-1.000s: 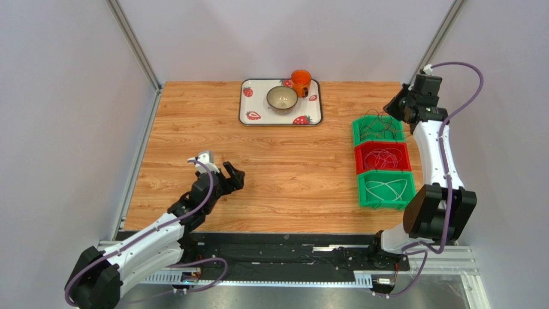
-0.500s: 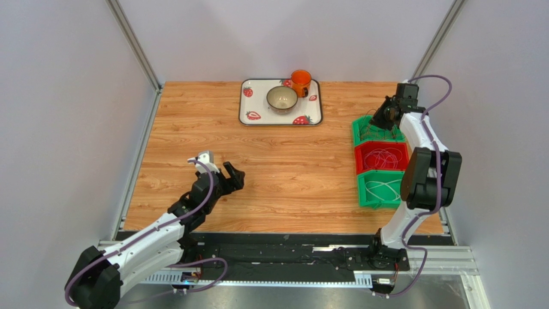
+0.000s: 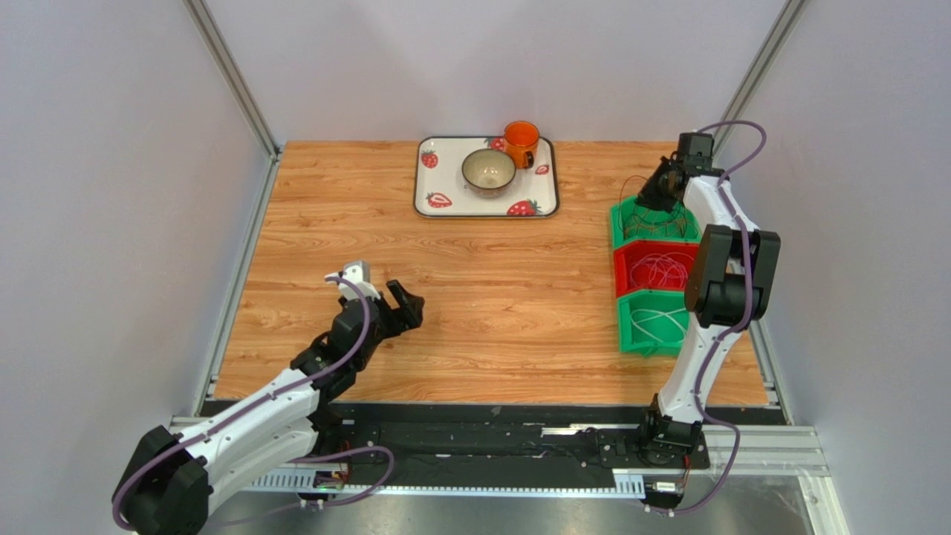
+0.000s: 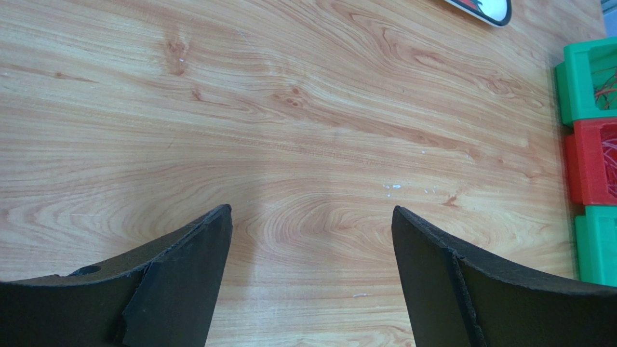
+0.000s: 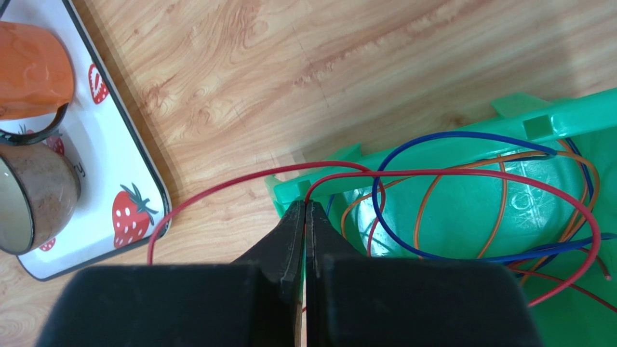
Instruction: Untangle the cables
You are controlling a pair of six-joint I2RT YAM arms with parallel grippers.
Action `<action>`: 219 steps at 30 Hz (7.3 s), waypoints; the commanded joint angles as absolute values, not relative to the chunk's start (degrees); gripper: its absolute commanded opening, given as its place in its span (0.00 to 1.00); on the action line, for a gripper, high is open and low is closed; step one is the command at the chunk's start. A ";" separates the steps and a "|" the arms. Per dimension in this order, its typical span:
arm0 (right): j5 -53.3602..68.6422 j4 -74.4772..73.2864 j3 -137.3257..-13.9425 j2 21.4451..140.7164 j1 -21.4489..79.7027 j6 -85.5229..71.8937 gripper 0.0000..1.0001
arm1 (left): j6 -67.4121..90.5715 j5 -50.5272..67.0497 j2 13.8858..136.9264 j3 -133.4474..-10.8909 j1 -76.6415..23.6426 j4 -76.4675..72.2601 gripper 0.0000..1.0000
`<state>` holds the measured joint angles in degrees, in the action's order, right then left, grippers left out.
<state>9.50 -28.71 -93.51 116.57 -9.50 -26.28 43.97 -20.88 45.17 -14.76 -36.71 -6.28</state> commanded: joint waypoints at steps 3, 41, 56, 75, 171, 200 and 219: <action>9.49 -28.92 -96.25 119.36 -9.67 -23.82 0.00 | 42.98 -20.74 44.82 -16.44 -36.74 -8.44 0.90; -13.25 -36.13 -92.47 103.36 -3.35 -18.64 0.32 | 43.24 -21.01 43.16 -15.73 -36.83 -8.26 0.89; 5.62 32.17 -48.43 90.36 -7.82 -25.75 0.37 | 43.07 -20.92 43.15 -15.73 -36.74 -8.35 0.90; 8.71 16.15 -60.81 86.84 -7.30 -28.82 0.33 | 42.98 -20.92 43.68 -15.91 -36.83 -8.44 0.89; 12.59 -18.57 -59.18 70.24 21.26 -25.66 1.00 | 46.67 -20.22 41.22 -13.98 -33.66 -6.41 0.99; -16.52 13.09 -25.23 65.39 48.60 -27.33 1.00 | 47.46 -20.04 53.96 -20.91 -33.05 -5.19 0.96; -14.94 16.35 -23.56 65.74 48.60 -26.63 1.00 | -7.10 -51.75 53.07 -27.78 -28.49 -29.54 0.98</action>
